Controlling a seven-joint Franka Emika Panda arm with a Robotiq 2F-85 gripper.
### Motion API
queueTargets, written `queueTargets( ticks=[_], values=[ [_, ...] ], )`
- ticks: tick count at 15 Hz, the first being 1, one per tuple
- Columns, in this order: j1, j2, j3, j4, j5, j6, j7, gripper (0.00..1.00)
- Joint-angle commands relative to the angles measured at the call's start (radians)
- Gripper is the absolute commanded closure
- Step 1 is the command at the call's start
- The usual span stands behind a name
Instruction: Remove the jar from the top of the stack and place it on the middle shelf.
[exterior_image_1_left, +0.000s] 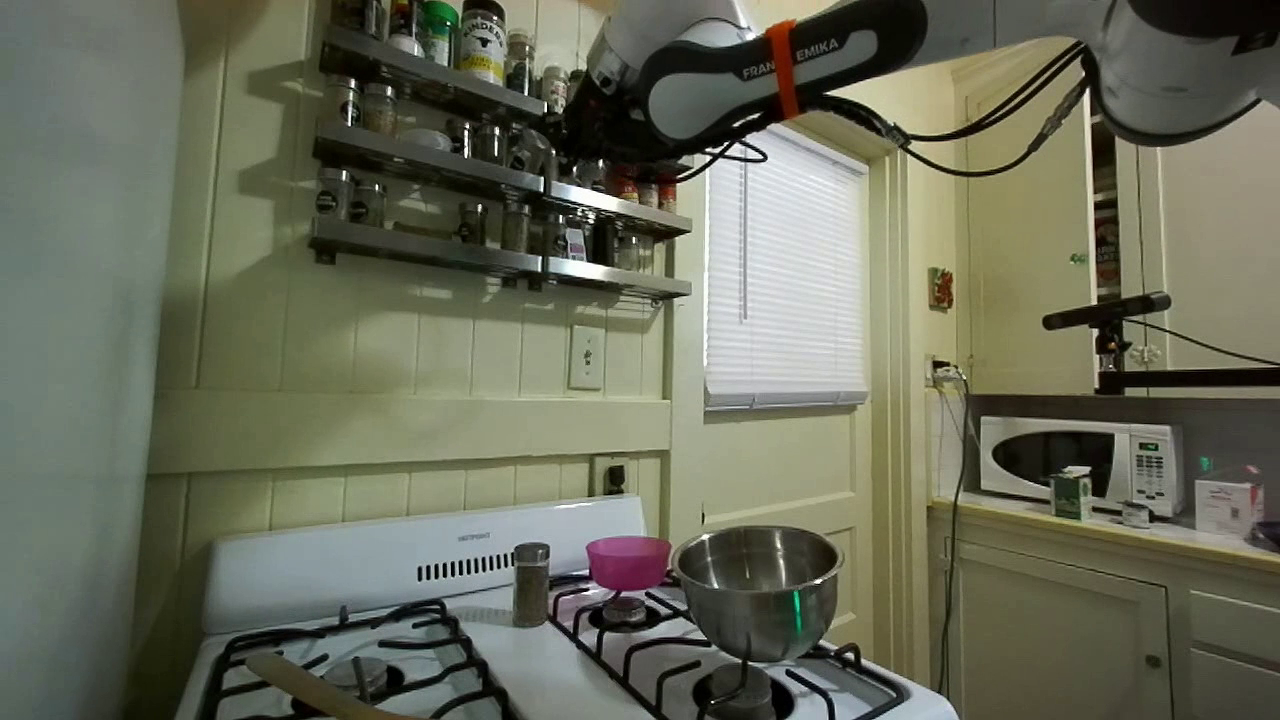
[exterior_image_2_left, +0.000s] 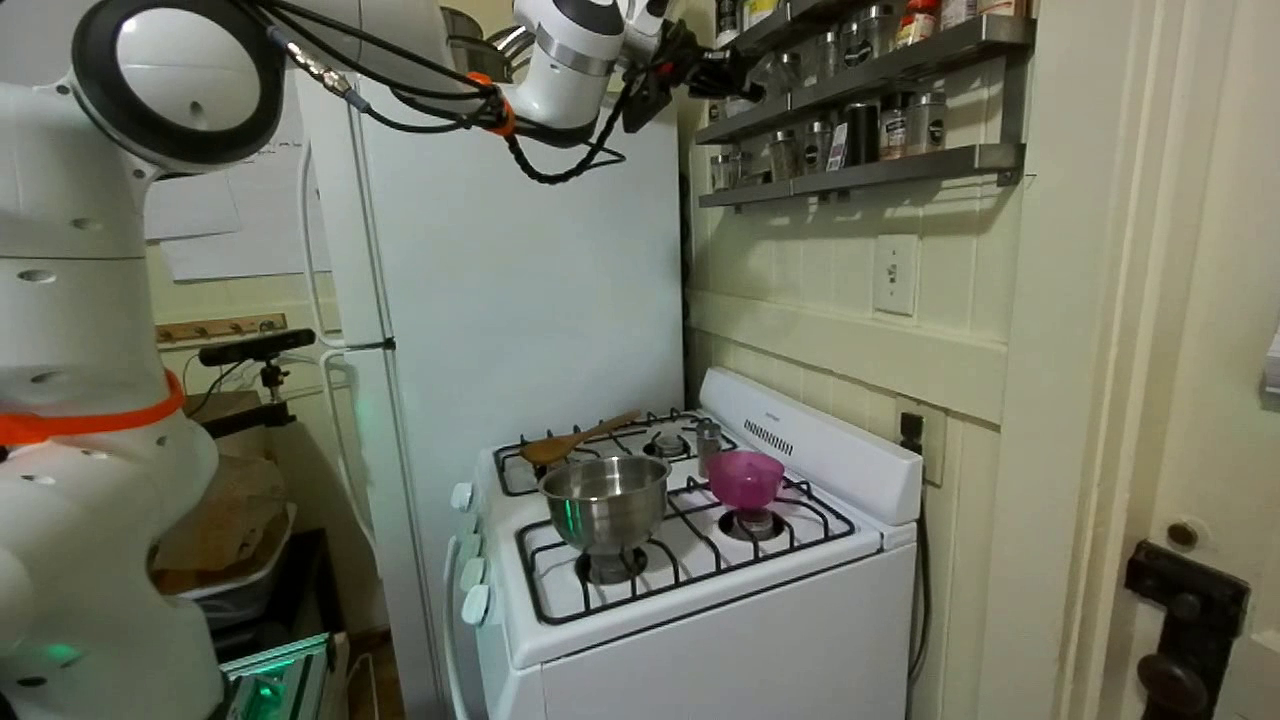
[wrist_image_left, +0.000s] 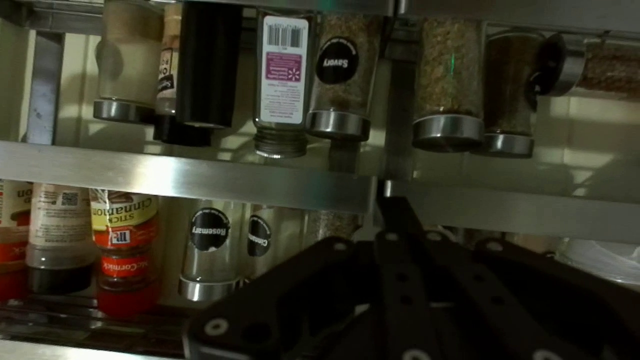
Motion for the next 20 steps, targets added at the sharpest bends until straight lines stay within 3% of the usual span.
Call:
queueTargets(
  ticks=[1, 12, 20],
  values=[
    [0.002, 0.026, -0.002, 0.015, -0.030, 0.070, 0.019, 1.00],
    [0.010, 0.093, -0.020, 0.078, -0.101, 0.222, 0.051, 1.00],
    [0.013, 0.126, -0.012, 0.110, -0.129, 0.231, 0.058, 1.00]
  ],
)
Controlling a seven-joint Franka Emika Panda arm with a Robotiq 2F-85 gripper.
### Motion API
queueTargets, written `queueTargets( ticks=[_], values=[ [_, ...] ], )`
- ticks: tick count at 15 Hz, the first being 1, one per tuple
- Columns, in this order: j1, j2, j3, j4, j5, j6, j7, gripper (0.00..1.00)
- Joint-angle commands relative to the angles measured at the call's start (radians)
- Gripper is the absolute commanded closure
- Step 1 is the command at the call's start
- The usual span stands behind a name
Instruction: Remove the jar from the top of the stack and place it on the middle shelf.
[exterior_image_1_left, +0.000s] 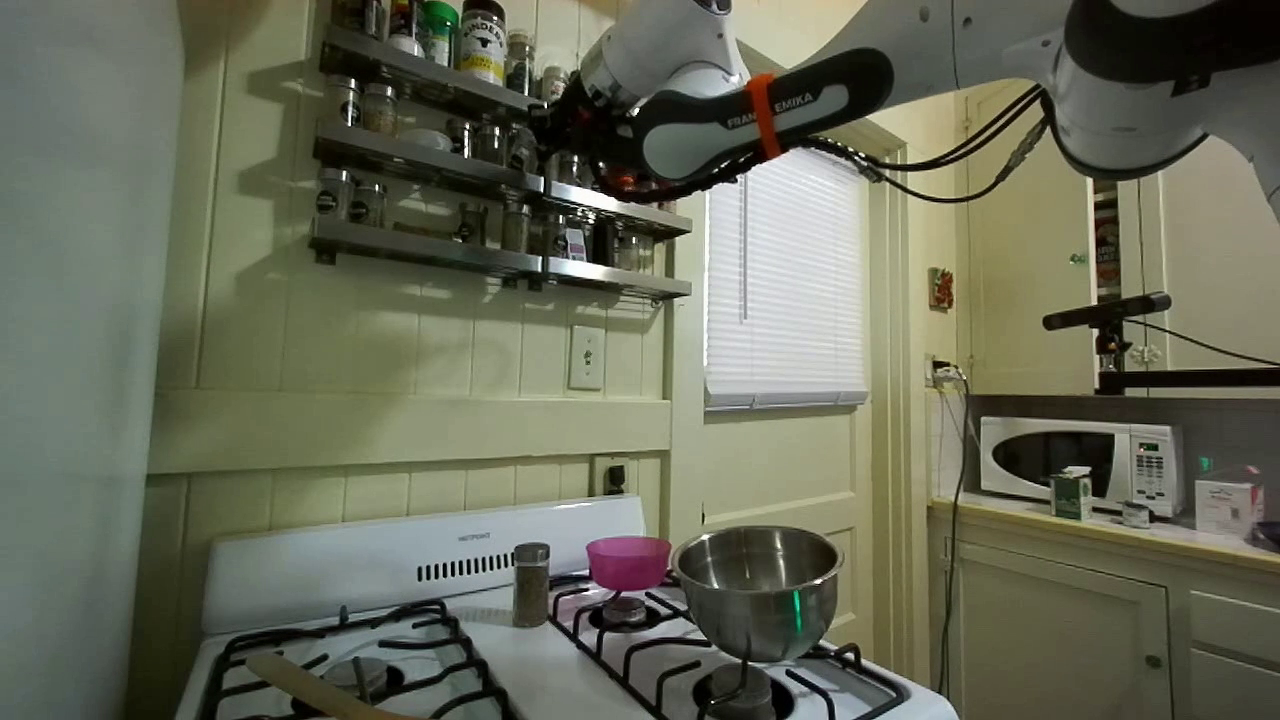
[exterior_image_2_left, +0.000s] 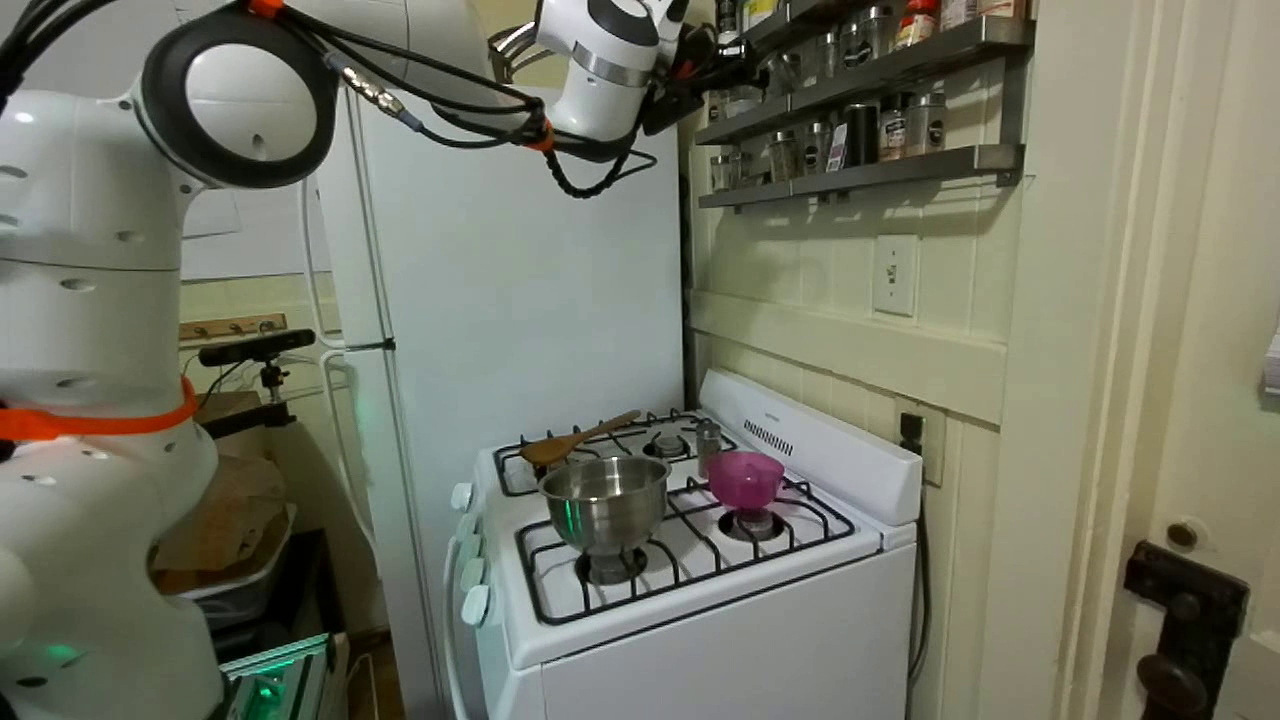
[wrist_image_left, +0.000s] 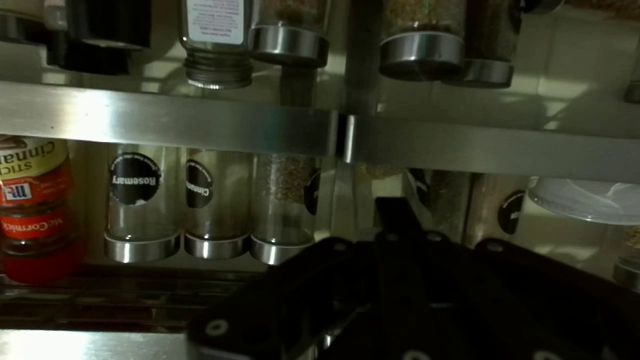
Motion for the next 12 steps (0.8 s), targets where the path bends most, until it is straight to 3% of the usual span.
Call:
queueTargets(
  ticks=[1, 12],
  values=[
    [0.011, 0.020, 0.004, 0.018, -0.004, 0.007, 0.009, 1.00],
    [0.022, 0.045, 0.014, 0.033, 0.005, 0.017, 0.007, 1.00]
  ],
)
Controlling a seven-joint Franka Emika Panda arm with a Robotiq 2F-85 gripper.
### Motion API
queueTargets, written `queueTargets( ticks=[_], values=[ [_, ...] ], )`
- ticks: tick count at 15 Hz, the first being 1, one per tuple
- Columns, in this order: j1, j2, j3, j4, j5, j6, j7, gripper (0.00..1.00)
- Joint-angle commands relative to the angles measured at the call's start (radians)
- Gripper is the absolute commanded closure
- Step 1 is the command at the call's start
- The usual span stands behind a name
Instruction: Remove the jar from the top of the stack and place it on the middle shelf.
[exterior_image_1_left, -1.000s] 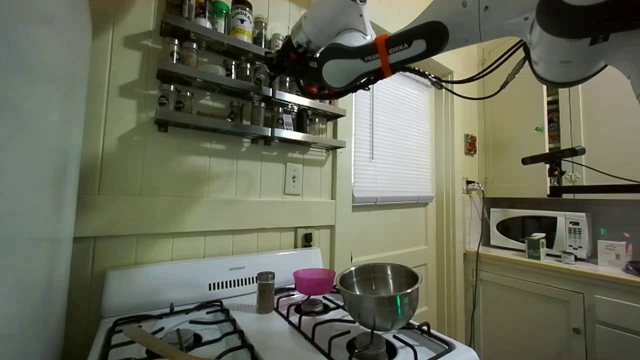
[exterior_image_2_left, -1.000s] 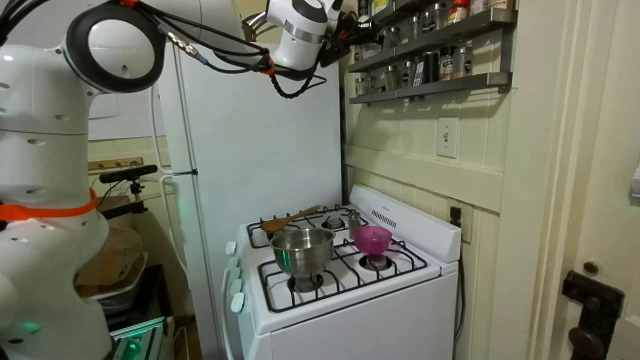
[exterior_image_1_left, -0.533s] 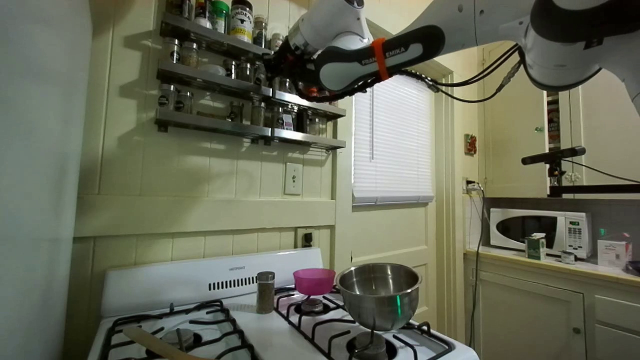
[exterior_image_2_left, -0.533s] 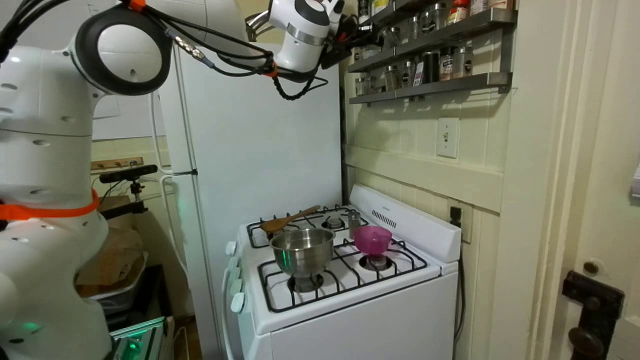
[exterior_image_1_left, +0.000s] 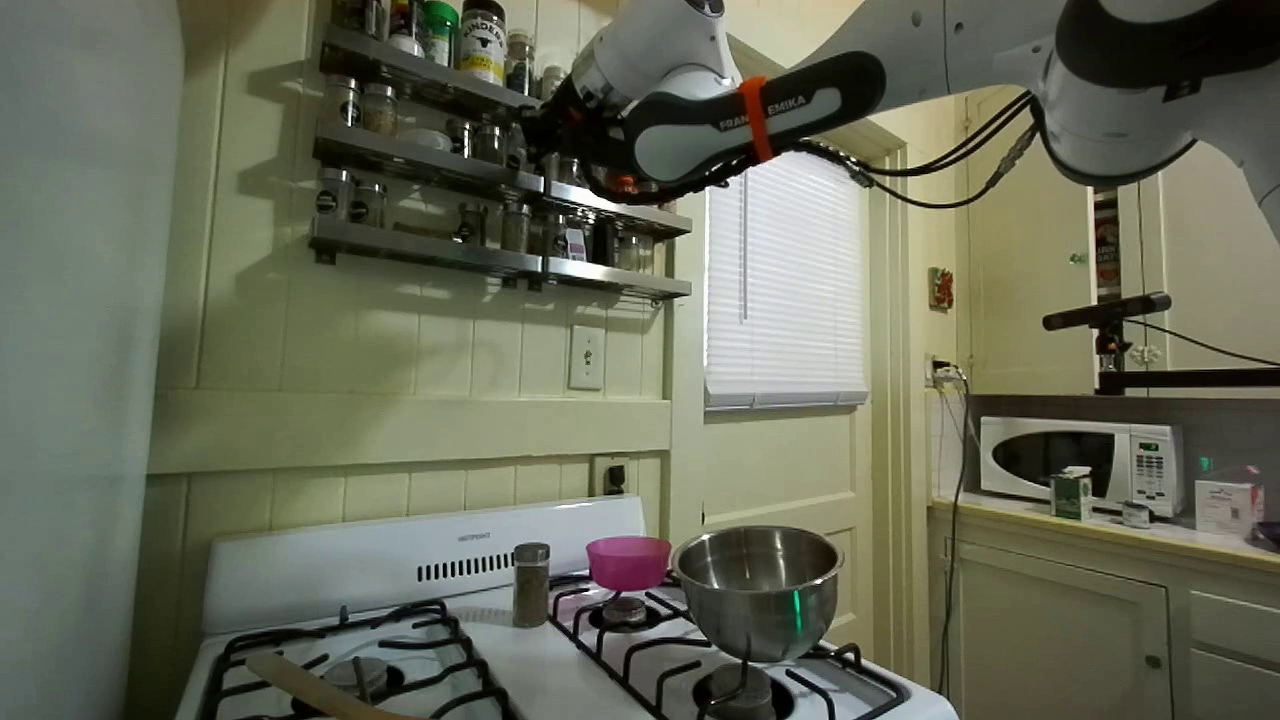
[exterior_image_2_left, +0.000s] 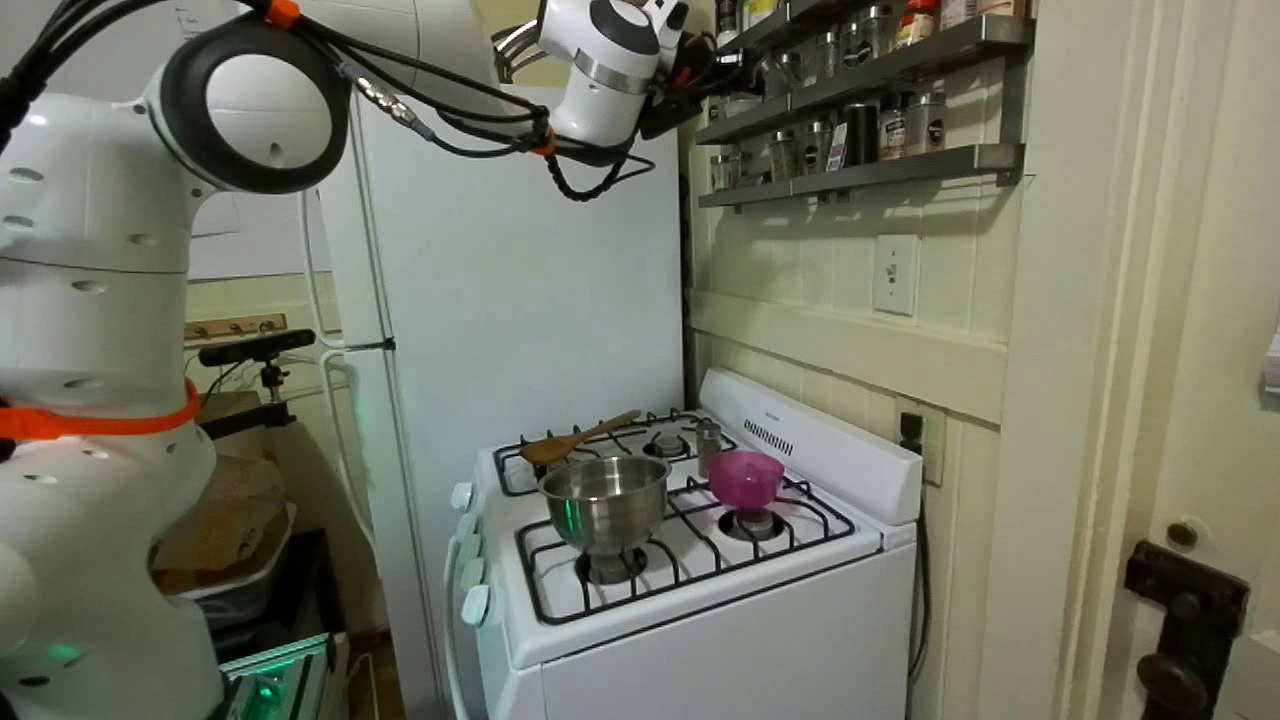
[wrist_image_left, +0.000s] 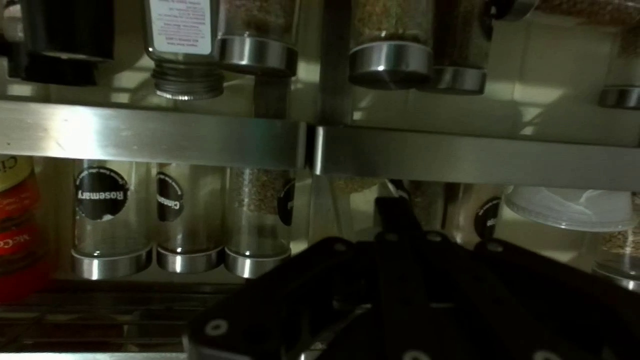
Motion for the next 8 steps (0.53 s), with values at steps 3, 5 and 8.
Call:
queueTargets(
  ticks=[3, 5, 8],
  values=[
    [0.006, 0.033, 0.015, 0.021, 0.011, 0.016, 0.003, 1.00],
    [0.005, 0.039, 0.020, 0.024, 0.014, 0.019, 0.001, 1.00],
    [0.003, 0.044, 0.027, 0.025, 0.018, 0.021, -0.002, 1.00]
  ],
)
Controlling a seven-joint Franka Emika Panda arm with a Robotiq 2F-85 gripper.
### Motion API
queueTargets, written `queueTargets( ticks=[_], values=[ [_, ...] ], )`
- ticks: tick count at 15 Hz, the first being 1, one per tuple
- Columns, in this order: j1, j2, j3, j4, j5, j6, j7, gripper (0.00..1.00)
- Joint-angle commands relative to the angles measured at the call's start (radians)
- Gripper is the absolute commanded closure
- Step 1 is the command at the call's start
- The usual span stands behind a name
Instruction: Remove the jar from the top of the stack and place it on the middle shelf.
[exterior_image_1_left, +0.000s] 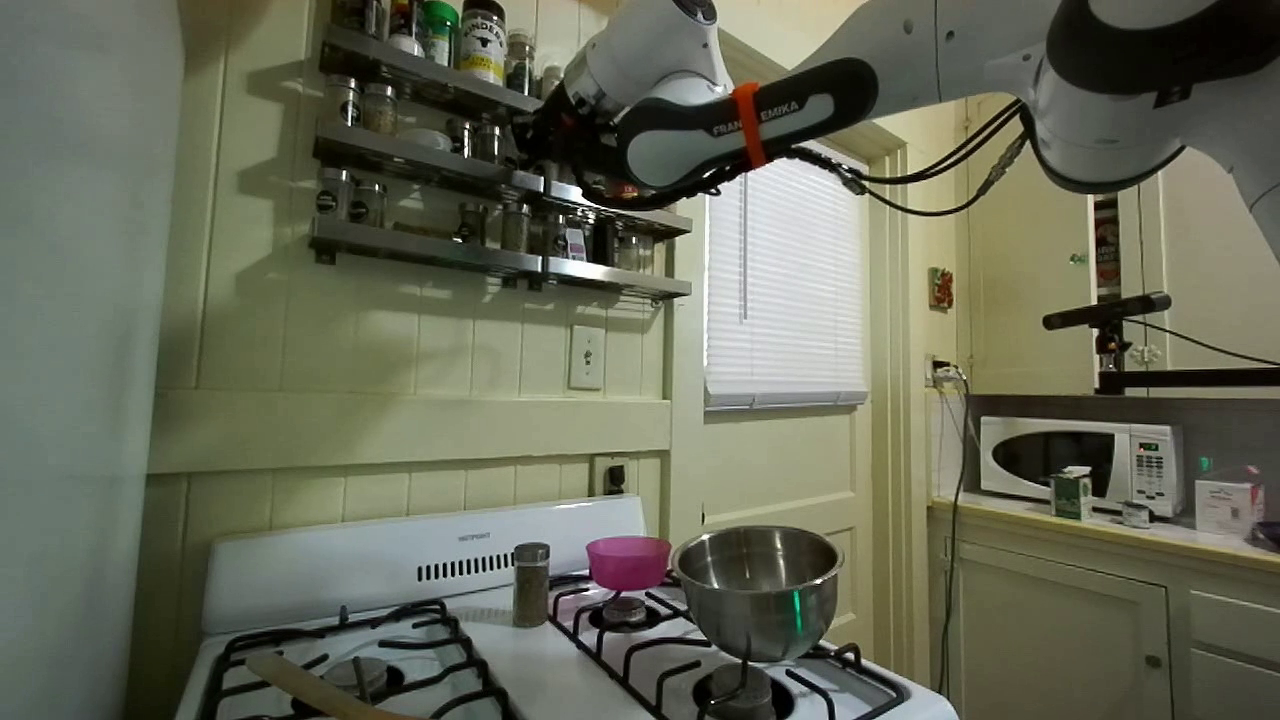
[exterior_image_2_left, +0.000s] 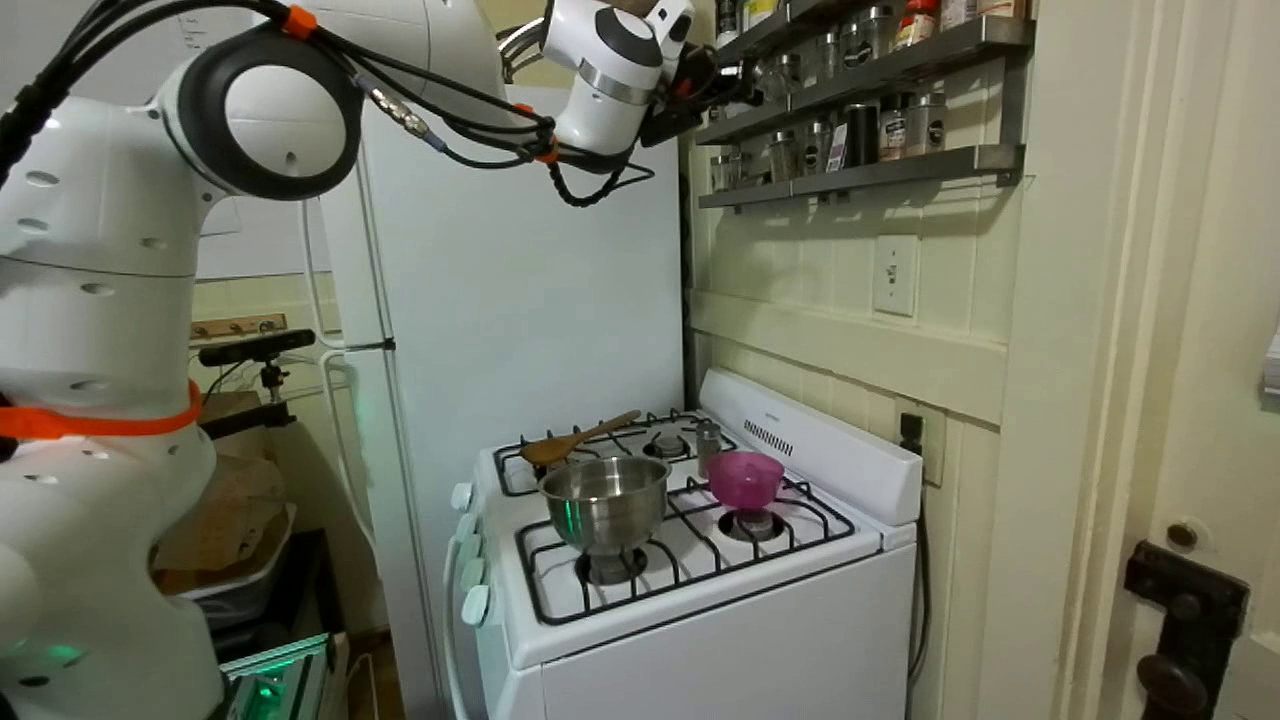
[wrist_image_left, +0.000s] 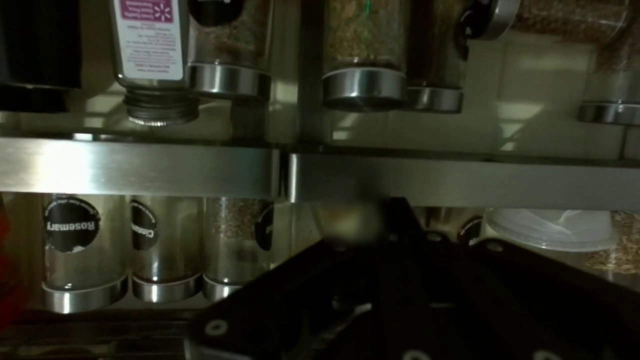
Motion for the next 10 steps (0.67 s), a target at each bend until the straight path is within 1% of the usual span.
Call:
queueTargets(
  ticks=[1, 4, 10],
  values=[
    [0.001, 0.021, 0.009, 0.020, 0.013, 0.021, -0.002, 1.00],
    [-0.001, 0.027, 0.017, 0.021, 0.022, 0.027, -0.006, 1.00],
    [-0.006, 0.045, 0.035, 0.033, 0.060, 0.080, -0.012, 1.00]
  ],
)
